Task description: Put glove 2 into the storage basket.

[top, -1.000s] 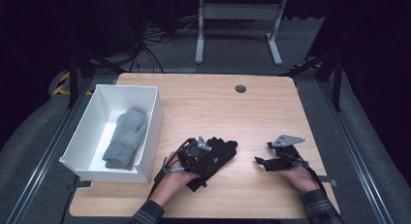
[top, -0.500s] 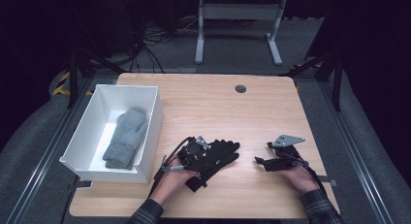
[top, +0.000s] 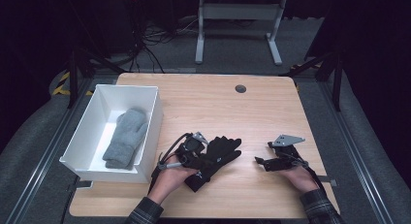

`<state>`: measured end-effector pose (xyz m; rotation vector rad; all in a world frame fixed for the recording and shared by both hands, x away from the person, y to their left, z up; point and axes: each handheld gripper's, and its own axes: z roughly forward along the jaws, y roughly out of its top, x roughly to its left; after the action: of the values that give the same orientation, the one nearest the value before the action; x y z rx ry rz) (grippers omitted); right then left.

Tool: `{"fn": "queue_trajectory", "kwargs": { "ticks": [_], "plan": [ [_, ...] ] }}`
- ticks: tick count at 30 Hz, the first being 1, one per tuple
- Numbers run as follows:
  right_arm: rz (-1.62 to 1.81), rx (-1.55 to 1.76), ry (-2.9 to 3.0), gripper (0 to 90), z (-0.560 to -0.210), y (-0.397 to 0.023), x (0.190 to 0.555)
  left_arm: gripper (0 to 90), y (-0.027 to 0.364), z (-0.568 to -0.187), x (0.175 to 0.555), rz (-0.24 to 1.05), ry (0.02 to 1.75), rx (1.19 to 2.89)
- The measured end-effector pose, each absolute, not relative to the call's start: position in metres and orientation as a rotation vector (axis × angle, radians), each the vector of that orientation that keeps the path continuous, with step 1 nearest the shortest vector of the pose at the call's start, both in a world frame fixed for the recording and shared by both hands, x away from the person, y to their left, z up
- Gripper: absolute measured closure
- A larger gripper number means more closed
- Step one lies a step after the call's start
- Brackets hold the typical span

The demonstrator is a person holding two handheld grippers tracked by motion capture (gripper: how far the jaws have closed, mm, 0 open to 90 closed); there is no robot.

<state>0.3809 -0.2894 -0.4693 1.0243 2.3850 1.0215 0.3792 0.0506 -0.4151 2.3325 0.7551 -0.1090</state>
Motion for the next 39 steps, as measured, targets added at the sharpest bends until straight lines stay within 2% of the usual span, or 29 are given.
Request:
{"fn": "queue_trajectory", "kwargs": {
  "ticks": [12, 39],
  "plan": [
    [1.014, 1.031, 2.384, 14.9, -0.469, -0.289, 0.381, 67.9, 0.054, -0.375, 0.379, -0.045, 0.766, 2.299],
    [1.016, 1.031, 2.383, 14.8, -0.47, -0.289, 0.381, 67.7, 0.07, -0.304, 0.39, -0.001, 0.747, 2.301]
  ]
}}
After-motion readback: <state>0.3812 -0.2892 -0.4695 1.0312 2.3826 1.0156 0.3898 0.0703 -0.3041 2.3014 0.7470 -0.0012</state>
